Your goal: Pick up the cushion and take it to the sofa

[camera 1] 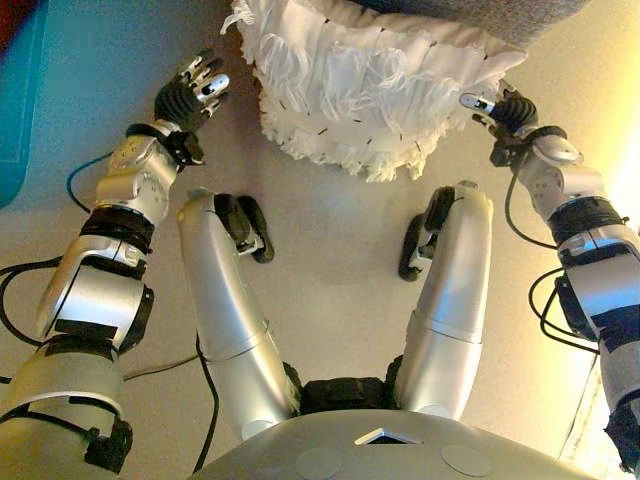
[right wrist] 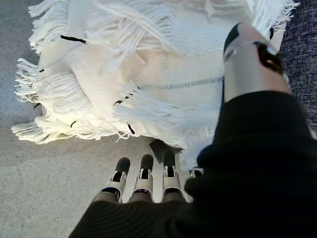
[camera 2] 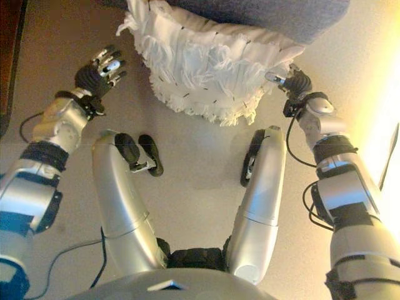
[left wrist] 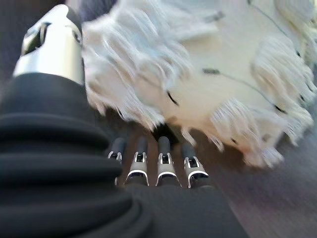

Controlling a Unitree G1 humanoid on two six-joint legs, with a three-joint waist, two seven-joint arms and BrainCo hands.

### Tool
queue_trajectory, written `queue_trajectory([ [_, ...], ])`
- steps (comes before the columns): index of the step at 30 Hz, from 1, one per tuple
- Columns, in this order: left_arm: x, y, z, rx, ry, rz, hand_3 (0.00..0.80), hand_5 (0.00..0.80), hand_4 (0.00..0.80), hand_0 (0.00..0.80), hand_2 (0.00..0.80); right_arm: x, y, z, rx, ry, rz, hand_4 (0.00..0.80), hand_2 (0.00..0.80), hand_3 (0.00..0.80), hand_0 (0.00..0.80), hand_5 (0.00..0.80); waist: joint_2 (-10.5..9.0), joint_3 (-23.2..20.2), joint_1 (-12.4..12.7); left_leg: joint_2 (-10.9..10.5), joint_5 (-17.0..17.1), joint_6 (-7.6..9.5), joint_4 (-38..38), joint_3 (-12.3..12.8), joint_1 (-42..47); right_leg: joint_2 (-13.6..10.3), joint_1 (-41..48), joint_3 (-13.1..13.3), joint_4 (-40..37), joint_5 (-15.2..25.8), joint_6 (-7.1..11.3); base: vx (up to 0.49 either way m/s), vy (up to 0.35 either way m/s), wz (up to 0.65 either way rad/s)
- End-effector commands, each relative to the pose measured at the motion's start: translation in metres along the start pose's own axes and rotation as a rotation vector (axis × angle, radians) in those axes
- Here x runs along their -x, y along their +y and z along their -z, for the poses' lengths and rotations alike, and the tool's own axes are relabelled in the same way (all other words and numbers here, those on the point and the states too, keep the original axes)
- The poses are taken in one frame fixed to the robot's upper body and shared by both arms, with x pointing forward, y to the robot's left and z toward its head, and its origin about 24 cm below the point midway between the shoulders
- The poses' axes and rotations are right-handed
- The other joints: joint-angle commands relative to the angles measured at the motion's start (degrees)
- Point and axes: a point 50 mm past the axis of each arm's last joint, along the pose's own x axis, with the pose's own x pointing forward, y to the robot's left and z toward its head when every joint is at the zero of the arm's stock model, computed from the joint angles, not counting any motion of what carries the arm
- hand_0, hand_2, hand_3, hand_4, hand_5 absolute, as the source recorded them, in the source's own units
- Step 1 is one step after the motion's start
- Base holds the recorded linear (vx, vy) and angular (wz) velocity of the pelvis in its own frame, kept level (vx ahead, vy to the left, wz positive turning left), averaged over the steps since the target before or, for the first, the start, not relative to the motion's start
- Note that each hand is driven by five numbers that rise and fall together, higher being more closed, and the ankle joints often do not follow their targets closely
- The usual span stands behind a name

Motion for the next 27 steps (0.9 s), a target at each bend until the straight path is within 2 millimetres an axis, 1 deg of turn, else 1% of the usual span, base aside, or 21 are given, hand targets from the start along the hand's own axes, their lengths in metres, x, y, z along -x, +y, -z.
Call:
queue_trajectory([
  [1, -0.007, -0.007, -0.019, -0.066, -0.098, -0.003, 0.0, 0.0, 0.0, 0.0, 0.0, -0.002, 0.008, -0.005, -0.024, -0.041, -0.031, 0.0, 0.0, 0.0, 0.0, 0.0, 1.56, -3.3, -0.1, 2.4, -14.0, 0.17, 2.3, -1.1, 4.2, -2.2, -0.6, 2.2, -6.5, 4.8, -3.25, 0.046, -0.021, -0.01],
  [5, -0.01, -0.011, -0.023, -0.167, -0.116, -0.053, 0.0, 0.0, 0.0, 0.0, 0.0, -0.001, 0.012, -0.002, -0.021, -0.053, -0.053, 0.0, 0.0, 0.0, 0.0, 0.0, 1.23, -3.4, -0.4, 2.5, -14.2, 0.03, 2.7, -1.4, 4.1, -2.0, -0.4, 2.2, -6.7, 4.8, -3.25, 0.03, -0.034, -0.04],
  [7, -0.013, -0.014, -0.03, -0.196, -0.13, -0.076, 0.0, 0.0, 0.0, 0.0, 0.0, -0.001, 0.017, -0.005, -0.023, -0.065, -0.07, 0.0, 0.0, 0.0, 0.0, 0.0, 0.91, -3.4, -0.6, 2.5, -14.2, -0.11, 2.9, -1.7, 3.8, -1.7, -0.6, 2.2, -6.7, 5.0, -3.17, 0.012, -0.044, -0.07],
  [11, -0.019, -0.017, -0.035, -0.175, -0.123, -0.109, 0.0, 0.0, 0.0, 0.0, 0.0, -0.001, 0.022, -0.01, -0.029, -0.089, -0.096, 0.0, 0.0, 0.0, 0.0, 0.0, 0.51, -3.3, -1.0, 2.7, -14.5, -0.18, 3.7, -2.1, 3.4, -1.5, -0.9, 2.2, -6.6, 4.9, -3.19, 0.002, -0.032, -0.1],
  [15, -0.021, -0.018, -0.038, -0.114, -0.133, -0.124, 0.0, 0.0, 0.0, 0.0, 0.0, -0.001, 0.033, -0.01, -0.025, -0.098, -0.136, 0.0, 0.0, 0.0, 0.0, 0.0, 0.07, -3.2, -1.6, 3.0, -15.1, -0.38, 4.6, -2.6, 3.1, -1.2, -1.2, 2.2, -6.4, 4.9, -3.14, 0.006, -0.021, -0.14],
  [18, -0.02, -0.013, -0.037, -0.048, -0.143, -0.172, 0.0, 0.0, 0.0, 0.0, 0.0, -0.002, 0.037, -0.009, -0.012, -0.095, -0.157, 0.0, 0.0, 0.0, 0.0, 0.0, 0.08, -3.1, -2.0, 3.2, -15.3, -0.59, 5.1, -2.9, 3.0, -0.9, -1.4, 2.6, -6.1, 4.9, -3.17, 0.006, 0.014, -0.17],
  [21, -0.019, -0.007, -0.036, -0.025, -0.143, -0.204, 0.0, 0.0, 0.0, 0.0, 0.0, -0.002, 0.042, -0.008, 0.001, -0.093, -0.17, 0.0, 0.0, 0.0, 0.0, 0.0, 0.09, -2.9, -2.3, 3.4, -15.5, -0.72, 5.6, -3.1, 2.5, -0.7, -1.8, 3.0, -5.6, 4.6, -3.24, -0.006, 0.016, -0.13],
  [24, -0.019, -0.005, -0.037, -0.003, -0.143, -0.193, 0.0, 0.0, 0.0, 0.0, 0.0, -0.002, 0.043, -0.008, 0.002, -0.086, -0.176, 0.0, 0.0, 0.0, 0.0, 0.0, 0.17, -2.6, -2.6, 3.6, -15.5, -0.63, 6.1, -3.3, 2.0, -0.6, -2.4, 3.5, -4.6, 4.3, -3.48, -0.007, 0.009, -0.07],
  [27, -0.021, -0.008, -0.039, 0.013, -0.132, -0.15, 0.0, 0.0, 0.0, 0.0, 0.0, -0.003, 0.043, -0.009, 0.017, -0.08, -0.189, 0.0, 0.0, 0.0, 0.0, 0.0, 0.35, -2.5, -2.9, 3.9, -15.6, -0.61, 6.9, -3.5, 1.5, -0.7, -2.8, 4.0, -3.9, 4.2, -3.53, 0.002, 0.011, -0.03],
])
